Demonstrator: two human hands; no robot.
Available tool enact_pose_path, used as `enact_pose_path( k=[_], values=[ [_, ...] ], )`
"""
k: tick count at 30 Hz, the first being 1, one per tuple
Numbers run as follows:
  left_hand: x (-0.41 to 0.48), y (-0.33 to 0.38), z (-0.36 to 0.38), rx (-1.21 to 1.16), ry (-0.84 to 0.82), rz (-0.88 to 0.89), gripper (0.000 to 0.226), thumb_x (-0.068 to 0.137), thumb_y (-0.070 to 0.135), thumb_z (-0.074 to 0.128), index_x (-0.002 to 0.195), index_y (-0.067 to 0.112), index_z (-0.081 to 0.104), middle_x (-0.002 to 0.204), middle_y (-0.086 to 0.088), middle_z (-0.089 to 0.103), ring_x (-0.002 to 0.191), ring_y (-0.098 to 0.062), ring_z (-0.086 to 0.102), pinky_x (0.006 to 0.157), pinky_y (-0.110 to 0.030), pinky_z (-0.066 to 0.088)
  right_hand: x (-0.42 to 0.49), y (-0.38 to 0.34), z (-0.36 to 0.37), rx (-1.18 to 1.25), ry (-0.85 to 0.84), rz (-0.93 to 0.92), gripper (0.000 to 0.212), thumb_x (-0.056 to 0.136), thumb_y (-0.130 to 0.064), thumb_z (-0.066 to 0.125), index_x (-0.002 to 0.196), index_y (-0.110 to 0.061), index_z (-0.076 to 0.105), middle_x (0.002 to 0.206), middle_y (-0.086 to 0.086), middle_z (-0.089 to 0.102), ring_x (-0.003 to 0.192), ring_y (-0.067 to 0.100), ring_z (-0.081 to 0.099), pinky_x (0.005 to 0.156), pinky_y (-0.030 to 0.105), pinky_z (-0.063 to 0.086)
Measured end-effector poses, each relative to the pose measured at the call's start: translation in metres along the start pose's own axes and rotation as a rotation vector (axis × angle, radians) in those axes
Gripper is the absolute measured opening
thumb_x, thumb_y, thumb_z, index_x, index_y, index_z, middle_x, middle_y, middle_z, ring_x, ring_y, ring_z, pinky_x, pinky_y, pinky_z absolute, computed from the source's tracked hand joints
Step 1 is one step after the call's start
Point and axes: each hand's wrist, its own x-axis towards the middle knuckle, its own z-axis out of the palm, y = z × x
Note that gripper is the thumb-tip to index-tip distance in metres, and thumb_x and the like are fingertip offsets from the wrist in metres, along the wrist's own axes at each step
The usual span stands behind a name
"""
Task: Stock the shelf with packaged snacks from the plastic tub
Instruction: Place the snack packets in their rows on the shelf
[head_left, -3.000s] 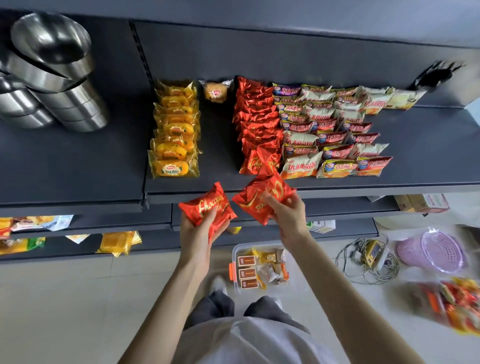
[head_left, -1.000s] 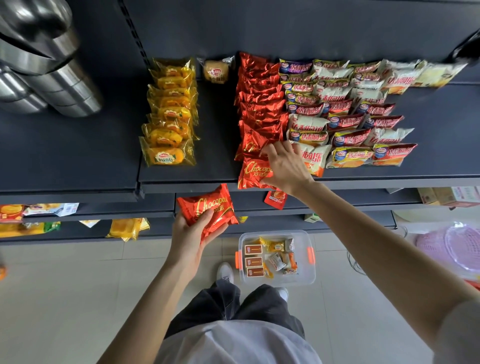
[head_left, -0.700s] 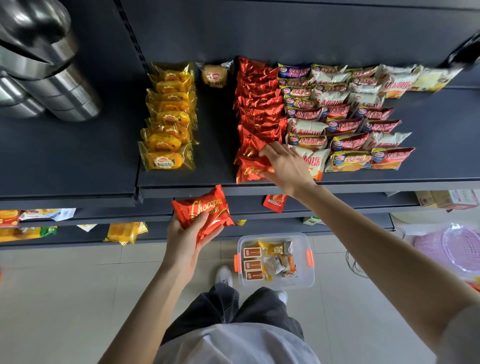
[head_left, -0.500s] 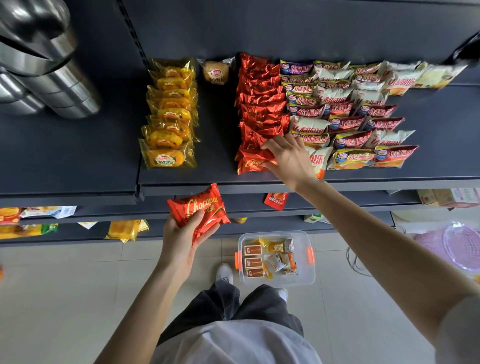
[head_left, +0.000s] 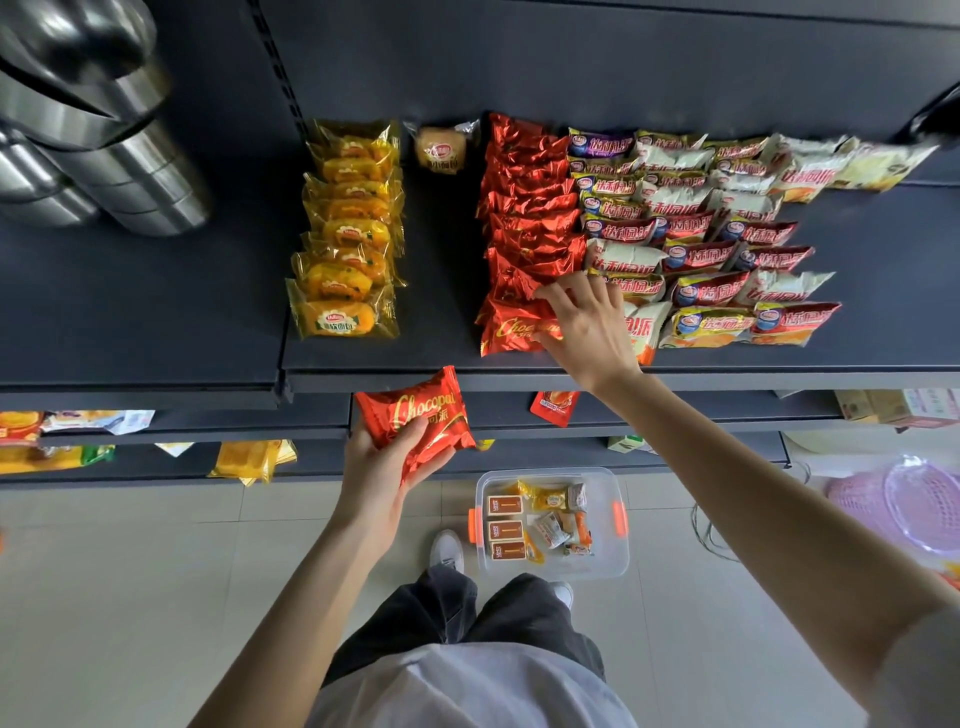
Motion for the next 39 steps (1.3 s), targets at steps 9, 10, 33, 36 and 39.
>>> enact_pose_path(
  k=[9, 10, 33, 36, 39],
  values=[
    [0.010, -0.004, 0.012, 0.156, -0.051, 0.025, 0.029, 0.087, 0.007, 0.065, 0.113, 0.017, 0.056, 0.112, -0.003, 0.064, 0.099, -0.021, 0.067, 0.076, -0.035, 0.060, -0.004, 0.006, 0.000, -0.023, 0.025, -0.014, 0.053, 0.069, -0.027, 0.083, 0.114, -0.011, 0.060, 0.107, 0.016, 0.060, 0.094, 0.036, 0.057, 0.080, 0.045, 0.045],
    [0.015, -0.004, 0.015, 0.225, -0.061, 0.058, 0.031, 0.087, 0.008, 0.065, 0.115, 0.019, 0.055, 0.111, -0.001, 0.063, 0.100, -0.019, 0.065, 0.077, -0.033, 0.060, -0.004, 0.007, 0.001, -0.027, 0.034, -0.019, 0.054, 0.069, -0.028, 0.083, 0.114, -0.011, 0.059, 0.107, 0.015, 0.060, 0.094, 0.036, 0.057, 0.080, 0.045, 0.046],
    [0.081, -0.004, 0.079, 0.713, -0.319, 0.303, 0.029, 0.075, 0.012, 0.080, 0.095, 0.020, 0.060, 0.101, 0.001, 0.069, 0.098, -0.015, 0.066, 0.089, -0.036, 0.055, -0.049, 0.014, 0.006, 1.065, -0.266, 0.498, 0.034, 0.074, -0.018, 0.080, 0.103, -0.011, 0.064, 0.100, 0.000, 0.072, 0.092, 0.014, 0.069, 0.085, 0.035, 0.056],
    [0.089, -0.008, 0.078, 0.887, -0.222, 0.535, 0.039, 0.073, 0.020, 0.082, 0.102, 0.017, 0.057, 0.102, -0.001, 0.070, 0.096, -0.016, 0.067, 0.085, -0.039, 0.057, -0.046, 0.009, 0.012, 0.999, -0.158, 0.515, 0.032, 0.073, -0.019, 0.081, 0.097, -0.019, 0.058, 0.090, -0.011, 0.069, 0.085, 0.011, 0.068, 0.078, 0.029, 0.056],
    [0.094, -0.015, 0.076, 1.017, -0.114, 0.762, 0.044, 0.073, 0.028, 0.082, 0.103, 0.011, 0.055, 0.101, -0.004, 0.069, 0.090, -0.017, 0.067, 0.074, -0.040, 0.059, -0.044, 0.003, 0.018, 0.874, -0.044, 0.518, 0.035, 0.075, -0.022, 0.080, 0.098, -0.023, 0.054, 0.090, -0.012, 0.065, 0.083, 0.008, 0.064, 0.072, 0.021, 0.051]
  ],
)
